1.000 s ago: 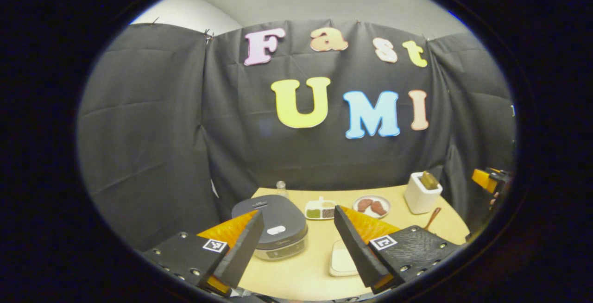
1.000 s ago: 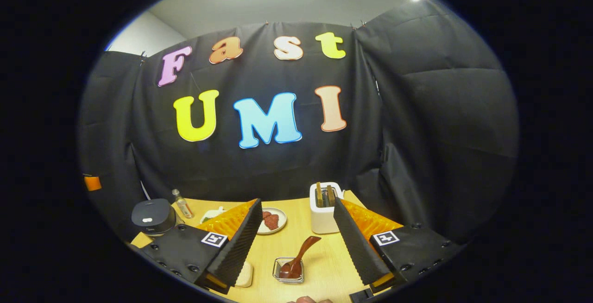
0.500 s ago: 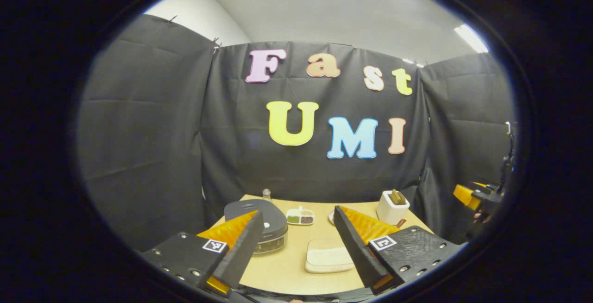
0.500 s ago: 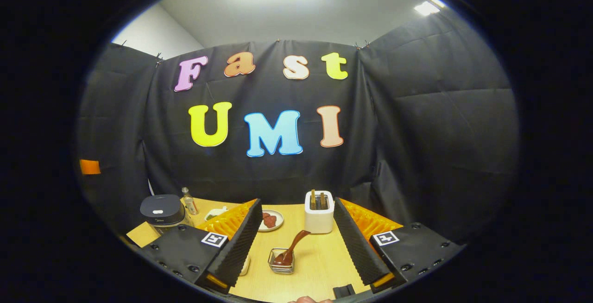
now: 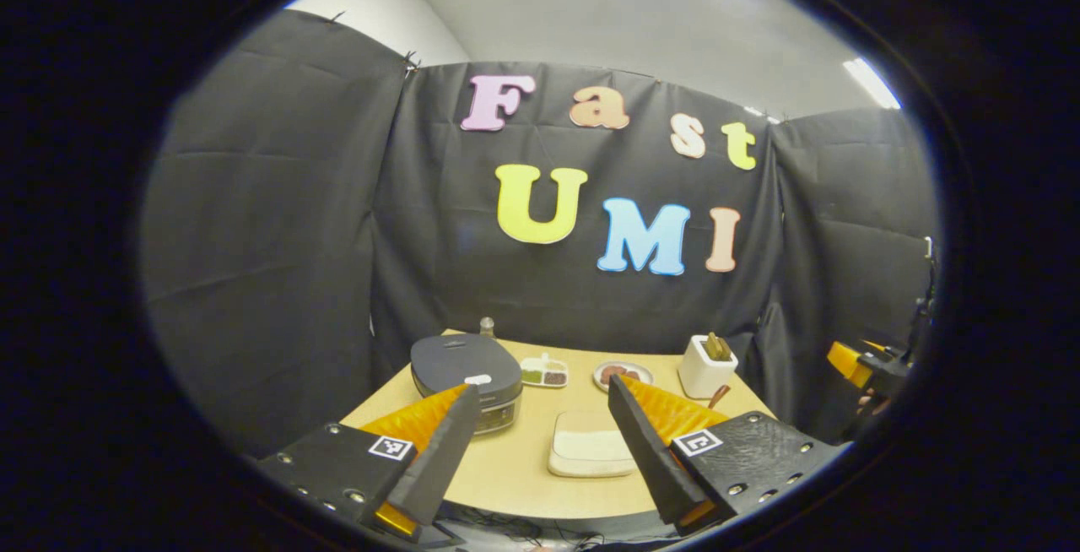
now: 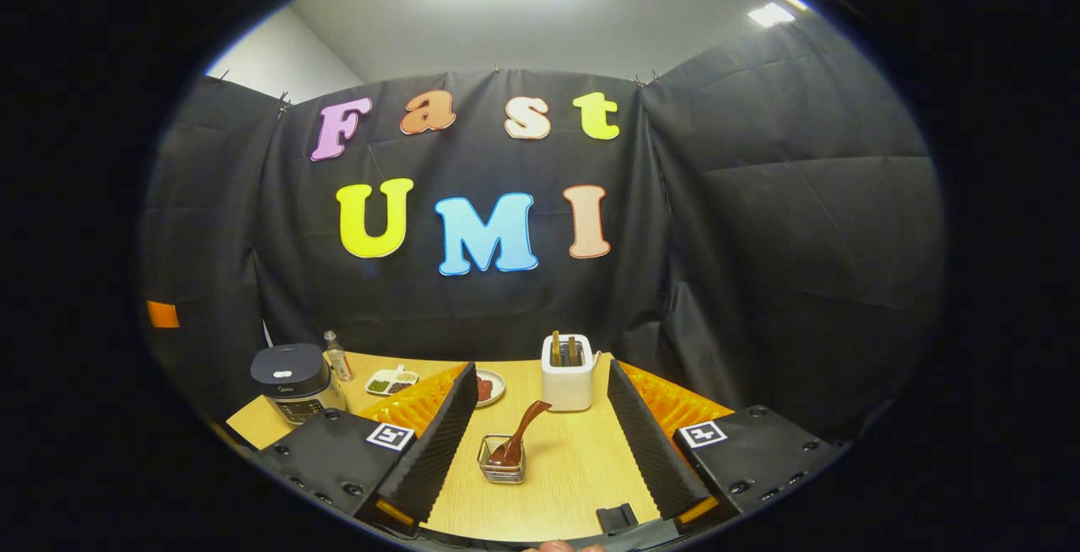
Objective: Close the left gripper, press the button to open the rice cooker; take a wooden spoon from the chopstick holder with the right hand, scoop a spoonful of rice and pour it into the rice cooker, then put the wooden spoon back into the chopstick holder.
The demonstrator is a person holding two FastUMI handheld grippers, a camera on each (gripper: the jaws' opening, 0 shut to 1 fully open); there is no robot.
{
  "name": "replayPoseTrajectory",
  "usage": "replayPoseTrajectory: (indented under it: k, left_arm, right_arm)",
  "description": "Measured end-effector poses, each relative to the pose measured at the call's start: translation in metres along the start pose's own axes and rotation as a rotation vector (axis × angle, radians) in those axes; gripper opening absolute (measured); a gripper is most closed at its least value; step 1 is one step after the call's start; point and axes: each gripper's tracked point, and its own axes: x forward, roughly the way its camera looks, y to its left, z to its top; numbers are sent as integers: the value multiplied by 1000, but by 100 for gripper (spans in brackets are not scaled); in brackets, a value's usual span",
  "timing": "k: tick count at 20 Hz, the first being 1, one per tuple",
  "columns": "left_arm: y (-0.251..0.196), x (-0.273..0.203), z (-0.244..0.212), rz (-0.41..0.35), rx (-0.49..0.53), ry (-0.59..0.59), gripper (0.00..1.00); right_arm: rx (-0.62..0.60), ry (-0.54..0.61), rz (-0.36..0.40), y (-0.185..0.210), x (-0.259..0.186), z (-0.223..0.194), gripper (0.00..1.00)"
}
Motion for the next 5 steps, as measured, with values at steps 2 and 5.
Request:
replayPoseTrajectory:
  k: [2, 5]
  left_arm:
    - [6, -1, -2, 11, -2, 3, 99]
    - [12, -2, -5, 25, -4, 5, 99]
  right_arm:
    - [-10, -1, 6, 2, 0, 2, 98]
    - [-27, 2, 17, 6, 4, 5, 98]
